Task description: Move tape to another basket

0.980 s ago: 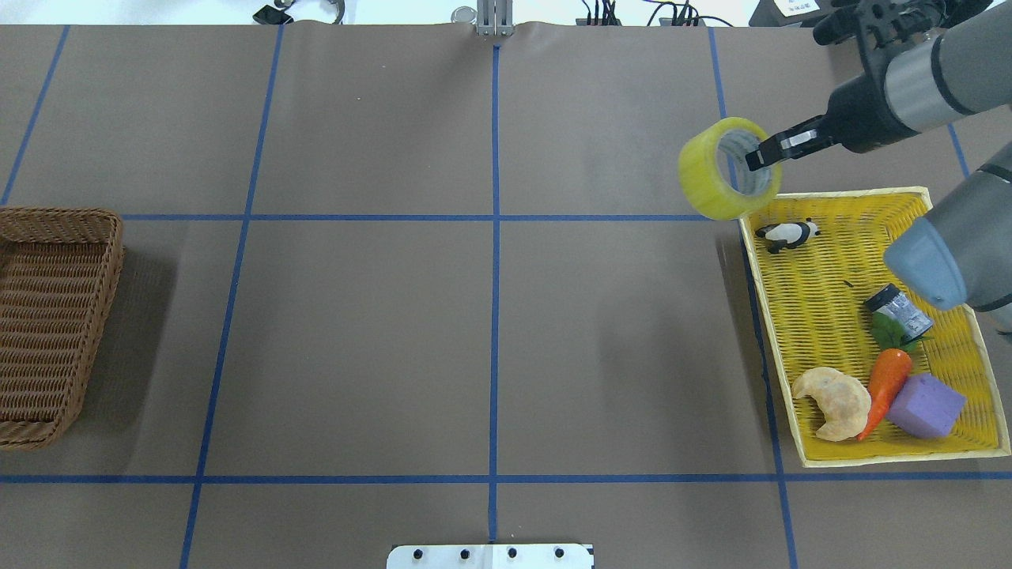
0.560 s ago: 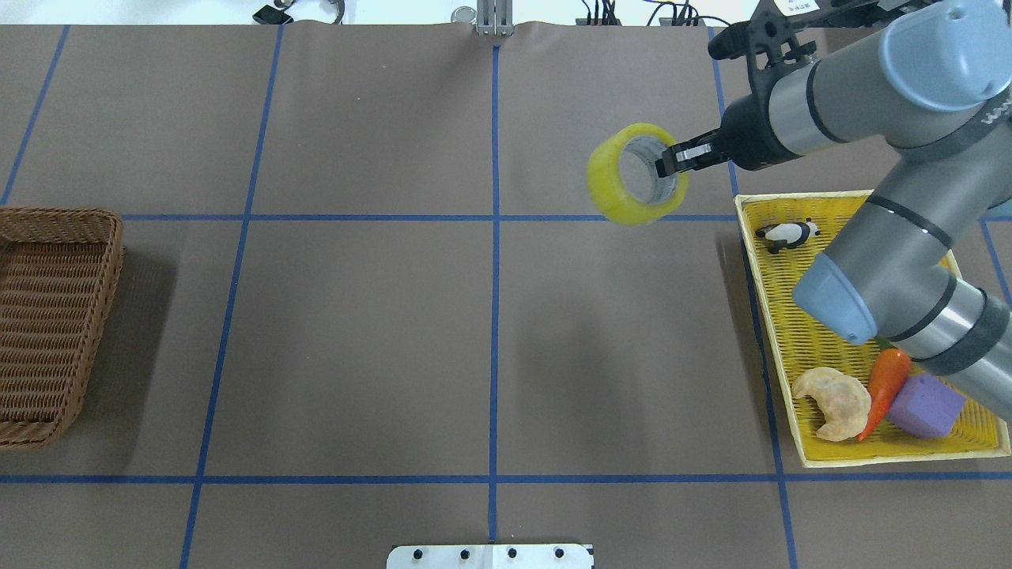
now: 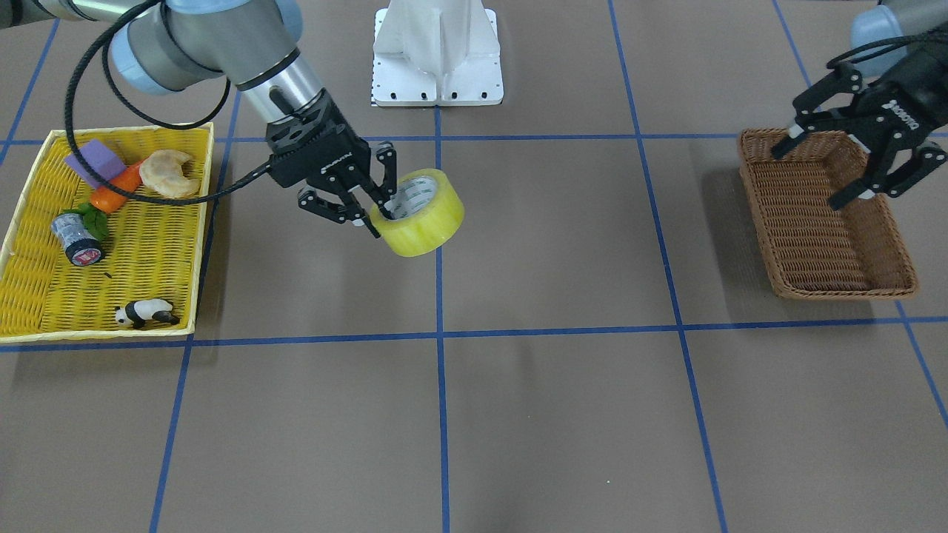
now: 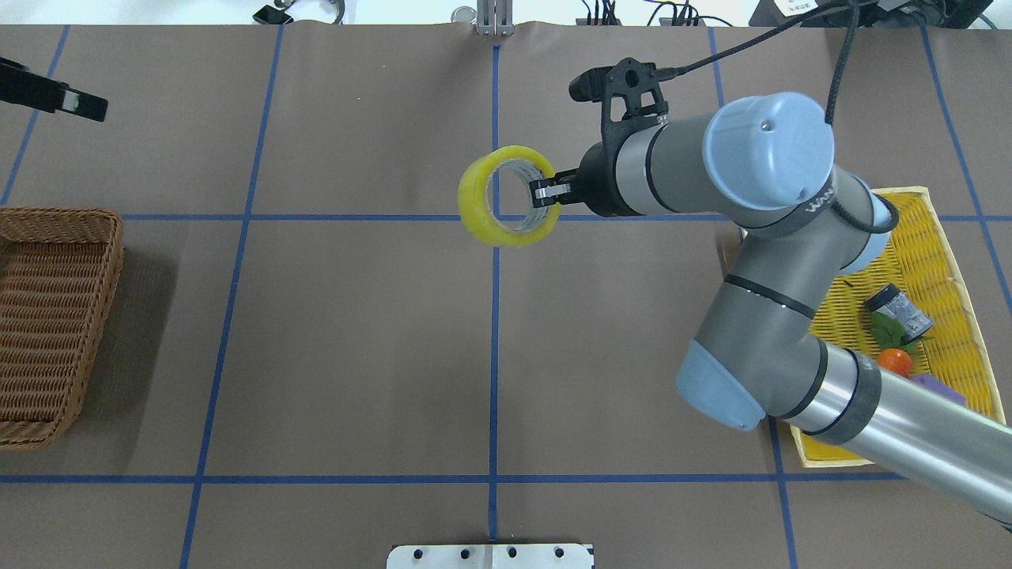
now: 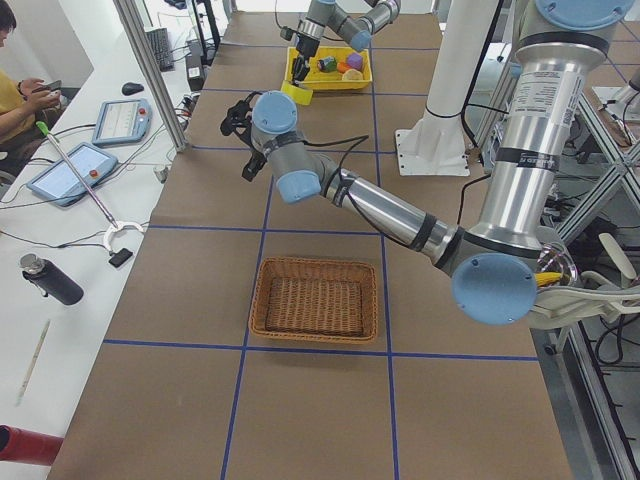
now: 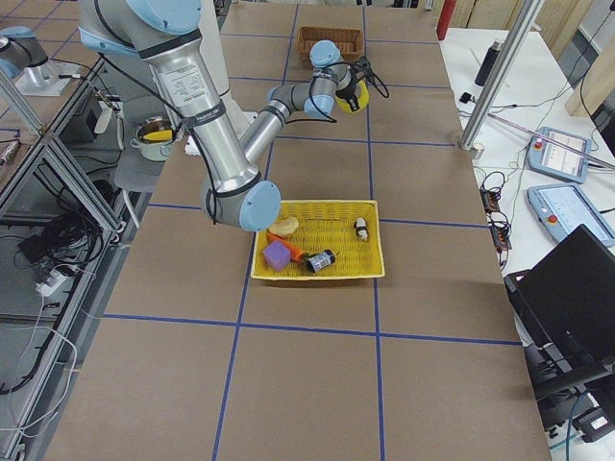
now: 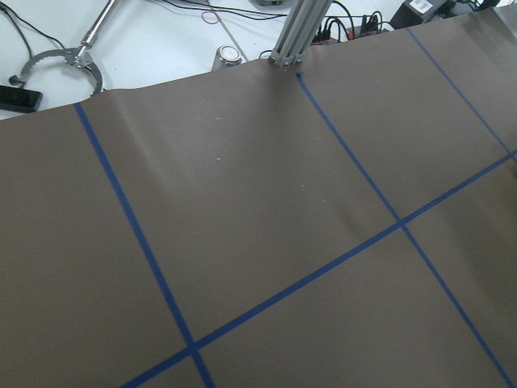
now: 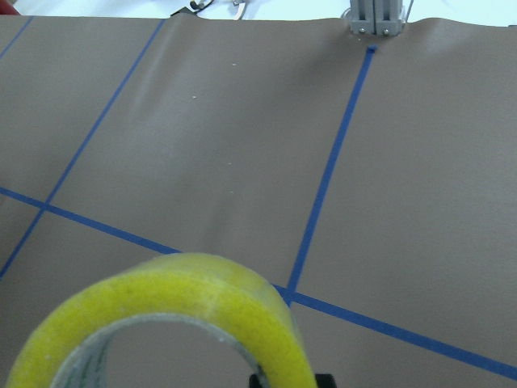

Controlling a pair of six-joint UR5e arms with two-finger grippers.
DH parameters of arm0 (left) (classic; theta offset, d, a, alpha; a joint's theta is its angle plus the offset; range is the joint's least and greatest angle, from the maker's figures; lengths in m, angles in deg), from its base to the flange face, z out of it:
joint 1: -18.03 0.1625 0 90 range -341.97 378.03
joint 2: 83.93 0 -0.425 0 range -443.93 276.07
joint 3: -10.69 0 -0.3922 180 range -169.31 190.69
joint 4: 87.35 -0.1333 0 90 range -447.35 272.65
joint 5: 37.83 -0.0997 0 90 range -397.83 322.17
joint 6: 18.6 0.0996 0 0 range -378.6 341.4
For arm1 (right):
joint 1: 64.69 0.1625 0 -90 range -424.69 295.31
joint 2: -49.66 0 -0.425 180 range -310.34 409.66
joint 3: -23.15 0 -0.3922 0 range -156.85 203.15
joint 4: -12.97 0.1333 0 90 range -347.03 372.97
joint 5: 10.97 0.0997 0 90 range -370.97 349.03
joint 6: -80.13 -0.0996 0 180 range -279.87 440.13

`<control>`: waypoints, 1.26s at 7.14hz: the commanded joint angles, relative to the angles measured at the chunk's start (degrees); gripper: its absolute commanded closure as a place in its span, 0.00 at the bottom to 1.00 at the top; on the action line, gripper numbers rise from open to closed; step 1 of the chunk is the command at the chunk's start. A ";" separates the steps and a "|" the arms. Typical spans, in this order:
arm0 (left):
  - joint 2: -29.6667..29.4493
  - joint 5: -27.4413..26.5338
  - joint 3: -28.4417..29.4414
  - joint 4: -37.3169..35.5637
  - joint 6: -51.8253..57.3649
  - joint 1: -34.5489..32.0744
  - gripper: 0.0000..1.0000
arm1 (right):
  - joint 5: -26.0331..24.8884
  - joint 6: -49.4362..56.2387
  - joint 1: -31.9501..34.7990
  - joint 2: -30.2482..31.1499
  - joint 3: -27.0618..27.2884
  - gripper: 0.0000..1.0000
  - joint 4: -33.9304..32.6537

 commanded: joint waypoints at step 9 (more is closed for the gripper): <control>-7.47 -0.28 -0.31 0.42 -7.47 12.34 0.01 | -18.83 -4.81 -13.64 -11.52 -8.06 1.00 10.71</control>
